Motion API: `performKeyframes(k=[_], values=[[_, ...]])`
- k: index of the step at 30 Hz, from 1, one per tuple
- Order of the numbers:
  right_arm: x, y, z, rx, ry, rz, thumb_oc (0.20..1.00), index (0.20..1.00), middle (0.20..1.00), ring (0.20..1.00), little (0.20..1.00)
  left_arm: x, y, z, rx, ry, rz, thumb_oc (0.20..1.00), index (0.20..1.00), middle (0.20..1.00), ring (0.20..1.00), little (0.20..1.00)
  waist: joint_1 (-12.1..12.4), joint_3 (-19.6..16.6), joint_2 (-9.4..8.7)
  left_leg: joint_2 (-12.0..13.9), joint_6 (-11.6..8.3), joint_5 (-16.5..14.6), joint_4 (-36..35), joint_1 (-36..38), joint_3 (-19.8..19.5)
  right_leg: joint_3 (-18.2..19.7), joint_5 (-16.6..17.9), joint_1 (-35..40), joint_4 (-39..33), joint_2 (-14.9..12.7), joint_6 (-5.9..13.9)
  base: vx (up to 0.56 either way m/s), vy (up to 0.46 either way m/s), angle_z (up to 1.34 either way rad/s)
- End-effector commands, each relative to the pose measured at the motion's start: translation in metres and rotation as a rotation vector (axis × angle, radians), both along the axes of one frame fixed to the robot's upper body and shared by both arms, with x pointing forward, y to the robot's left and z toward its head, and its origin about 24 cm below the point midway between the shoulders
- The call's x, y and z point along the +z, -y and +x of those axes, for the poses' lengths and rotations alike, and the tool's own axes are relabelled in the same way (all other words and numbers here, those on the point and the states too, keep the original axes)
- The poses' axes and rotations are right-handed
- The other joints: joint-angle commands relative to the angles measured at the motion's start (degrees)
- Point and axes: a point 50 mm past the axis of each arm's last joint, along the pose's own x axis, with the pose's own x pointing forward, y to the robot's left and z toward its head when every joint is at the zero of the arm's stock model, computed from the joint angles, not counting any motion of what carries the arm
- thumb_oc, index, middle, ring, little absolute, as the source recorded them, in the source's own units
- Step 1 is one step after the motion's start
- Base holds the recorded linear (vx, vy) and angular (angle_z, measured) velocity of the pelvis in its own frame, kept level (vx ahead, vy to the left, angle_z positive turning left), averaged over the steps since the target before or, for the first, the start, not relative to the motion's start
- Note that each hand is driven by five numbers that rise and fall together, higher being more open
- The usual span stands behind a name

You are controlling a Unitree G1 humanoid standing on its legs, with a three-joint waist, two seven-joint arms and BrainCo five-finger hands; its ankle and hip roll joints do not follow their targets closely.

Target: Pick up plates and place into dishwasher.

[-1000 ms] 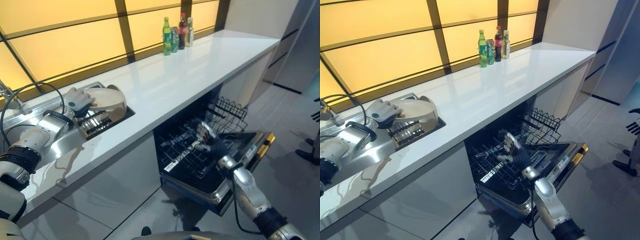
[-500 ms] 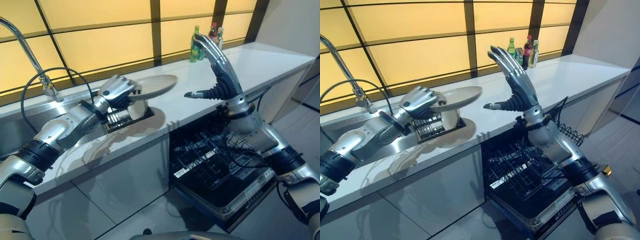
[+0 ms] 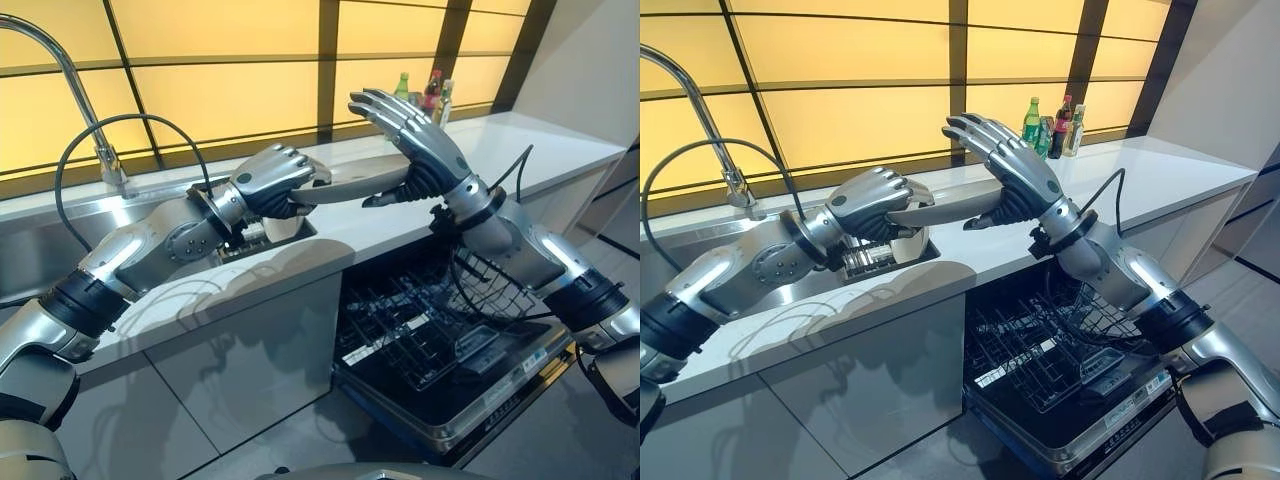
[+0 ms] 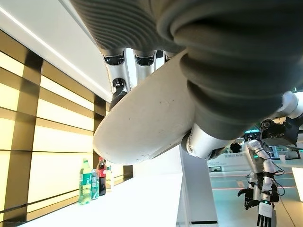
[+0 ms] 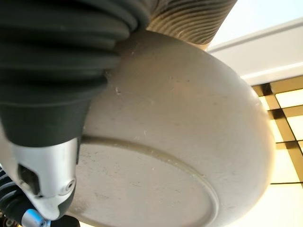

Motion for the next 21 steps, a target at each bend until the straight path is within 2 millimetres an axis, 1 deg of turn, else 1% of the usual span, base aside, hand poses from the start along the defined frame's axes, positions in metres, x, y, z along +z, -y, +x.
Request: performKeyframes(k=[1, 2, 3, 4, 7, 12, 17, 19, 20, 21], values=[[0.033, -0.008, 0.008, 0.016, 0.025, -0.059, 1.0, 1.0, 1.0, 1.0, 1.0, 0.065, 0.038, -0.013, -0.225, 0.179, -0.135, 0.2, 0.2, 0.2, 0.2, 0.2, 2.7, 2.0, 0.13, -2.5, 0.57, -12.6, 2.2, 3.7, 0.0, 0.6, -7.9, 0.9, 1.5, -3.6, 4.85, 0.0, 0.0, 0.0], [0.032, -0.008, 0.009, 0.024, -0.001, -0.051, 0.884, 0.884, 0.884, 0.884, 0.884, 0.065, 0.041, -0.014, -0.234, 0.182, -0.132, 0.2, 0.2, 0.2, 0.2, 0.2, 2.6, 1.9, 0.1, -2.5, 0.59, -12.7, 2.2, 3.7, 0.0, 0.7, -7.9, 1.0, 1.5, -3.6, 4.83, 0.0, 0.0, 0.0], [0.031, -0.008, 0.009, 0.025, -0.01, -0.044, 0.382, 0.382, 0.382, 0.382, 0.382, 0.065, 0.042, -0.014, -0.24, 0.182, -0.133, 0.2, 0.2, 0.2, 0.2, 0.2, 2.6, 1.9, 0.12, -2.5, 0.61, -12.7, 2.2, 3.8, 0.0, 0.7, -7.9, 1.0, 1.5, -3.6, 4.83, 0.0, 0.0, 0.0], [0.031, -0.008, 0.01, 0.031, -0.021, -0.04, 0.2, 0.2, 0.2, 0.2, 0.2, 0.065, 0.043, -0.015, -0.244, 0.18, -0.133, 0.2, 0.2, 0.2, 0.2, 0.2, 2.6, 1.8, 0.1, -2.5, 0.63, -12.7, 2.2, 3.9, 0.0, 0.7, -7.9, 1.0, 1.5, -3.6, 4.81, 0.0, 0.0, 0.0], [0.031, -0.008, 0.011, 0.041, -0.029, 0.0, 0.2, 0.2, 0.2, 0.2, 0.2, 0.065, 0.045, -0.014, -0.243, 0.175, -0.131, 0.2, 0.2, 0.2, 0.2, 0.2, 2.6, 1.8, 0.1, -2.5, 0.65, -12.7, 2.1, 4.1, 0.1, 0.8, -7.9, 1.2, 1.4, -3.5, 4.77, 0.0, 0.0, 0.0], [0.03, -0.005, 0.007, 0.13, -0.111, 0.19, 0.2, 0.2, 0.2, 0.2, 0.2, 0.059, 0.041, -0.009, -0.199, 0.155, -0.12, 0.2, 0.2, 0.2, 0.2, 0.2, 2.2, 2.1, 0.31, -2.5, 0.8, -12.9, 2.1, 4.4, 0.2, 1.4, -7.9, 1.4, 1.4, -3.4, 4.69, 0.0, 0.0, 0.0], [0.023, -0.004, 0.001, 0.232, -0.199, 0.348, 0.2, 0.2, 0.2, 0.2, 0.2, 0.046, 0.035, -0.001, -0.135, 0.101, -0.113, 0.2, 0.2, 0.2, 0.2, 0.2, 1.6, 2.1, 0.54, -2.4, 0.93, -13.0, 2.1, 4.7, 0.6, 1.9, -7.9, 1.3, 1.3, -3.3, 4.65, 0.0, 0.0, 0.0], [0.022, -0.001, 0.0, 0.249, -0.217, 0.381, 0.2, 0.2, 0.2, 0.2, 0.2, 0.043, 0.032, 0.001, -0.116, 0.076, -0.112, 0.2, 0.2, 0.2, 0.2, 0.2, 1.5, 2.0, 0.54, -2.4, 0.99, -13.1, 2.0, 4.7, 0.8, 2.1, -7.8, 1.3, 1.3, -3.3, 4.65, 0.0, 0.0, 0.0], [0.021, 0.001, 0.0, 0.26, -0.232, 0.419, 0.2, 0.2, 0.2, 0.2, 0.2, 0.039, 0.029, 0.005, -0.087, 0.041, -0.115, 0.429, 0.429, 0.429, 0.429, 0.429, 1.3, 2.0, 0.61, -2.4, 1.06, -13.0, 2.0, 4.7, 1.0, 2.2, -7.8, 1.2, 1.3, -3.3, 4.63, 0.0, 0.0, 0.0], [0.02, 0.002, 0.0, 0.265, -0.239, 0.44, 0.2, 0.2, 0.2, 0.2, 0.2, 0.036, 0.027, 0.008, -0.069, 0.025, -0.119, 0.824, 0.824, 0.824, 0.824, 0.824, 1.1, 2.1, 0.66, -2.3, 1.07, -13.0, 2.1, 4.7, 1.2, 2.4, -7.7, 1.1, 1.2, -3.3, 4.62, 0.0, 0.0, 0.0]])
